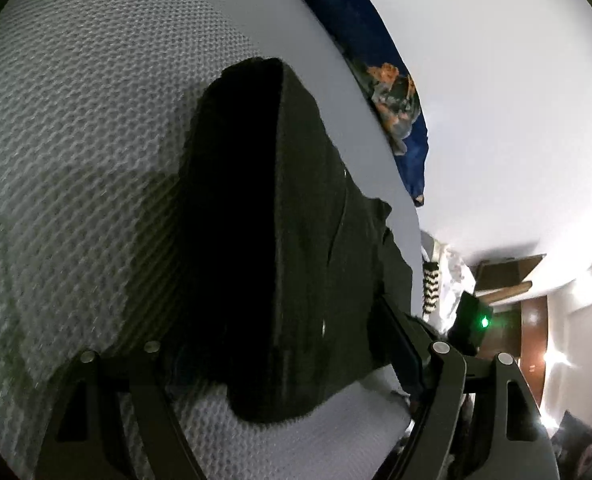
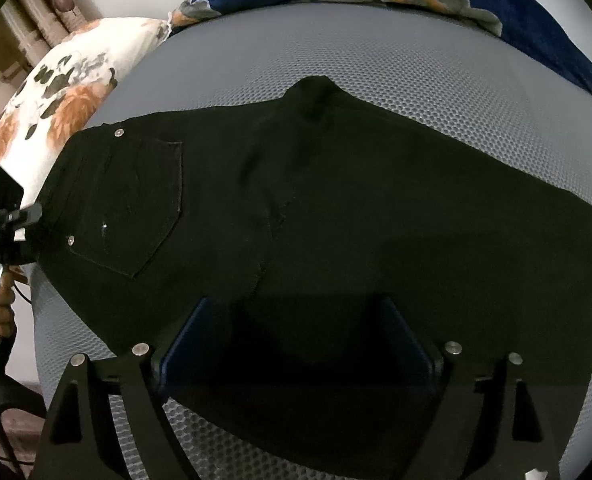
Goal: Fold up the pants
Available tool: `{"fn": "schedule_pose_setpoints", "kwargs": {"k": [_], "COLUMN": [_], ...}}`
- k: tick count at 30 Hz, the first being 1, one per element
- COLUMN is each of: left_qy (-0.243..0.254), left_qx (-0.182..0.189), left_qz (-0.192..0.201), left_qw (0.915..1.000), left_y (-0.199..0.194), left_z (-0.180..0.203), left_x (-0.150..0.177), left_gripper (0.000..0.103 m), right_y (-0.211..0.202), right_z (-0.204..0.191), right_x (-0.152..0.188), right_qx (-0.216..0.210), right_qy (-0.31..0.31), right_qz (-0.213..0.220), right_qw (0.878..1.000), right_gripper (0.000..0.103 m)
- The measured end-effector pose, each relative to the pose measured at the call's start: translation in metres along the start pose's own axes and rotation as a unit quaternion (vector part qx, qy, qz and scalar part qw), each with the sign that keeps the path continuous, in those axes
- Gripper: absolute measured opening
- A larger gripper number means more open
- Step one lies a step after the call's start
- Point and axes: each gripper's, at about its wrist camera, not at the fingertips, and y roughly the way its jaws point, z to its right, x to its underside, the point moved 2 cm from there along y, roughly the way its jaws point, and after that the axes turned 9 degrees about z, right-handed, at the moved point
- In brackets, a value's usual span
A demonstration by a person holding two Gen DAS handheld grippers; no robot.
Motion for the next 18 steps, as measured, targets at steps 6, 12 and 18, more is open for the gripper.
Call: {"fn": "schedule_pose_setpoints", "kwargs": {"k": [6,12,18], "left_qy": [0.041,0.049,0.119], "left_qx": [-0.073,-0.093,-0.075], "left_qz": [0.006,0.016,0.024], "left_qw": [0.9965,0.9943,0.9898], "left_y": [0.019,0.019,0.022], "left_z": [0.016,0.038,0.116], "left_x": [-0.004,-0.003,-0.003], "left_gripper": [0.042,0.024,0.023], "right_y": [-0.001,-0.016,-0.048], "right_z": [0.007,0.028,0.065], "right_x": [-0.001,-0.008,-0.018], "right_qx": [-0.016,-0.065,-0.055], "right_qy": [0.021,0.082,0.118], "right_qz": [0.006,0.032,0.071], "right_qw": [1.0,0.994,0.989], "right_gripper": [0.086,0.086,0.086]}}
